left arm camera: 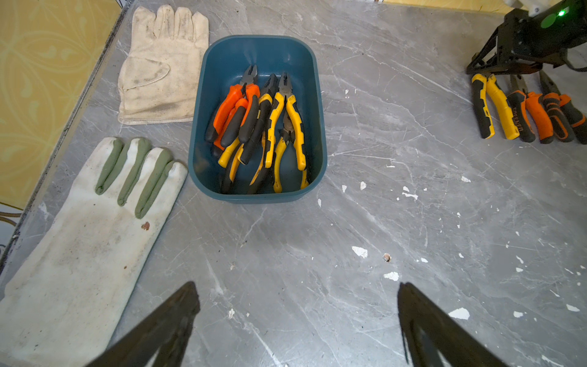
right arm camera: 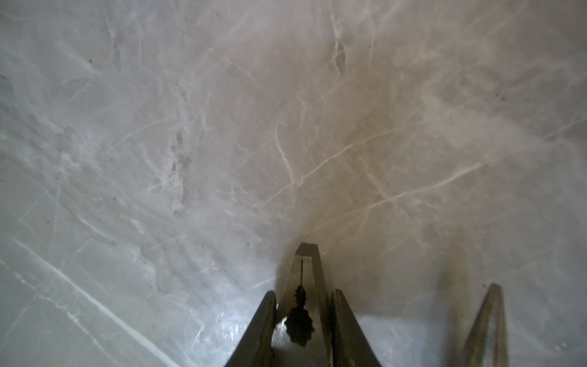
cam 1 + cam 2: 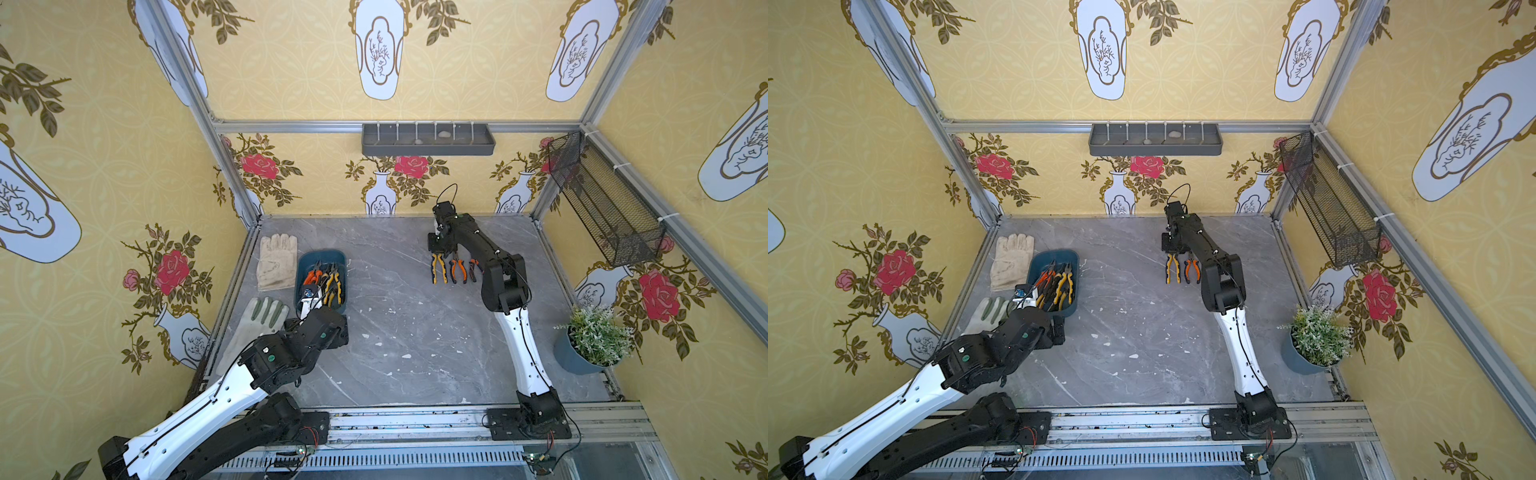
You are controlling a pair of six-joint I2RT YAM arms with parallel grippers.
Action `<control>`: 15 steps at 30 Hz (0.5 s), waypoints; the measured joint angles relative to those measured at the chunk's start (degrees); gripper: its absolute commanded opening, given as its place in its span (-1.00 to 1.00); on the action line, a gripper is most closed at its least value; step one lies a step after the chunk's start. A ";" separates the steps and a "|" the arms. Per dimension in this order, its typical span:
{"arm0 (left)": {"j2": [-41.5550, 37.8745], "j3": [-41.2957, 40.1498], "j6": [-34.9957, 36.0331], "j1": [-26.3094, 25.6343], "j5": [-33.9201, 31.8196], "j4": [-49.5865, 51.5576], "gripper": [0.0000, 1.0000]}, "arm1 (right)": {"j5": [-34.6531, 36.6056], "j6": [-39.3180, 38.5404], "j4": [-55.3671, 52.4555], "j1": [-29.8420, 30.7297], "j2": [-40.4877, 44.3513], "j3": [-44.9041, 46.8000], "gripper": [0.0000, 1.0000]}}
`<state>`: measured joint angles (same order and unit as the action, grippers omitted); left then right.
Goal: Take the pliers out of the storage box
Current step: Place the pliers at the center of the board.
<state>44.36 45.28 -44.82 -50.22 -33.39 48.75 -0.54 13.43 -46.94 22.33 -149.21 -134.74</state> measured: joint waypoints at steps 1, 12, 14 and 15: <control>0.07 0.00 0.02 0.00 0.02 0.00 0.98 | 0.22 0.00 0.31 -0.02 0.00 0.02 -0.37; -0.37 -0.48 0.00 0.00 0.11 -0.26 0.98 | 1.05 0.00 1.70 -0.09 0.31 0.85 -0.15; -0.37 -0.50 0.00 0.00 0.28 -0.31 0.98 | 1.05 0.02 1.49 -0.07 0.39 0.57 0.00; -0.39 -0.50 0.00 0.00 0.37 -0.31 0.98 | 1.07 0.04 0.59 -0.09 0.39 -0.22 0.02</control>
<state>43.97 44.77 -44.82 -50.22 -33.01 48.45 0.54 13.47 -46.35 22.24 -148.81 -134.96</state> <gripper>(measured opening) 0.991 0.472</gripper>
